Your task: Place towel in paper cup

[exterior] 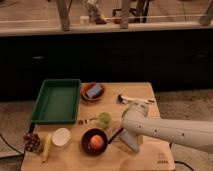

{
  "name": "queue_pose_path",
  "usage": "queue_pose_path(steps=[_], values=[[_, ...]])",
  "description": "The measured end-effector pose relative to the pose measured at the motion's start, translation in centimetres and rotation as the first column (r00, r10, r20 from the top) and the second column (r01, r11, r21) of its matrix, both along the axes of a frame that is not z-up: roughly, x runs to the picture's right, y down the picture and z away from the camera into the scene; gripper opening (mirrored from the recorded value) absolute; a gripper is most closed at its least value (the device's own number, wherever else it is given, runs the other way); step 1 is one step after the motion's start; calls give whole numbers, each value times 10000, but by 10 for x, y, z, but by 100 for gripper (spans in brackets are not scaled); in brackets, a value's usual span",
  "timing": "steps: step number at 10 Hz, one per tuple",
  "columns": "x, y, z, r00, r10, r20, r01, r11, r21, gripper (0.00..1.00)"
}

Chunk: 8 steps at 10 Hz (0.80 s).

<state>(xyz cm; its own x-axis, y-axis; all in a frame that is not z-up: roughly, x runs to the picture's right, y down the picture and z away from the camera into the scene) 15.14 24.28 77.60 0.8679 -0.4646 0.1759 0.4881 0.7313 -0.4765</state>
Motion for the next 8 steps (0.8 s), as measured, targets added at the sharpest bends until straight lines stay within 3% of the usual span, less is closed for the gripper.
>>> queue_pose_path(steps=[4,8], values=[[10,2,2,9977,662,-170,-668,9969,-415,80],[24,11,5,9847,1675,-474,-1716,9797,-1041,80]])
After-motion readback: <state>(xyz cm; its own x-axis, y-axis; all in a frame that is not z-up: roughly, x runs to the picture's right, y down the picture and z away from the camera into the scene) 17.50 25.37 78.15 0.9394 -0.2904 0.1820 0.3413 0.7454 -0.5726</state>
